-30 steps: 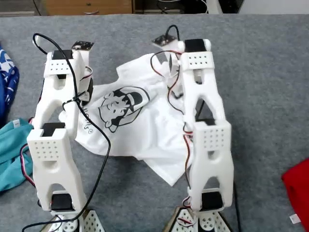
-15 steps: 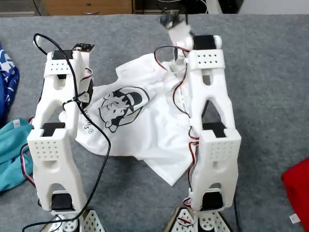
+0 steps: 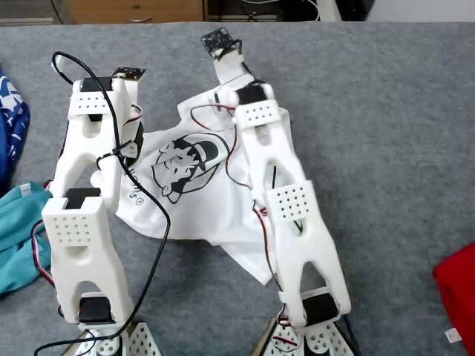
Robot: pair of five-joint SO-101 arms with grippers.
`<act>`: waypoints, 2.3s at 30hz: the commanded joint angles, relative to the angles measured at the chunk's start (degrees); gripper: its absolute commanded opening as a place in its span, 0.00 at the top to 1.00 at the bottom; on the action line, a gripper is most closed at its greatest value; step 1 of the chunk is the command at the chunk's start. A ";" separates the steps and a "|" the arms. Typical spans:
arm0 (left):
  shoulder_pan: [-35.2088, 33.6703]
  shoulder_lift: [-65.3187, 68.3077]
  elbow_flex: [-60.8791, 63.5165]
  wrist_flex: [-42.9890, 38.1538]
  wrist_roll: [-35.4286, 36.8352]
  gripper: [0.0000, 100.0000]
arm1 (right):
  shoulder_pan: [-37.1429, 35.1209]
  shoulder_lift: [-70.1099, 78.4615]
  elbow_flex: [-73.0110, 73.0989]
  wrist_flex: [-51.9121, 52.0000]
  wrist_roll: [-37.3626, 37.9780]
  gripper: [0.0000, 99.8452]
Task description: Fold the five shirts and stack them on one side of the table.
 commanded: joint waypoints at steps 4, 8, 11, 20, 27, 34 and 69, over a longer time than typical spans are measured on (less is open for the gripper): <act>0.35 -0.22 -1.67 -7.03 0.00 0.98 | 0.57 4.00 -15.60 11.69 -1.05 0.81; 1.14 -0.22 -1.67 -10.02 2.64 0.98 | 2.51 3.65 -19.21 19.08 -1.14 0.96; 1.05 -0.13 -1.58 -12.04 4.84 0.98 | 4.35 2.68 -20.62 22.59 -1.05 0.98; 0.97 3.30 -0.53 -15.74 4.57 0.98 | 4.97 -7.16 -20.26 32.97 0.53 0.99; 3.69 4.18 -2.64 -15.38 4.75 0.98 | 5.67 -12.97 -20.44 40.09 4.13 0.99; 3.43 4.09 -3.69 -16.26 4.40 0.98 | 4.35 -12.97 -20.18 28.31 3.69 0.99; 1.93 4.00 -3.96 -11.60 4.75 0.98 | 8.31 -7.43 -20.18 27.43 0.53 0.99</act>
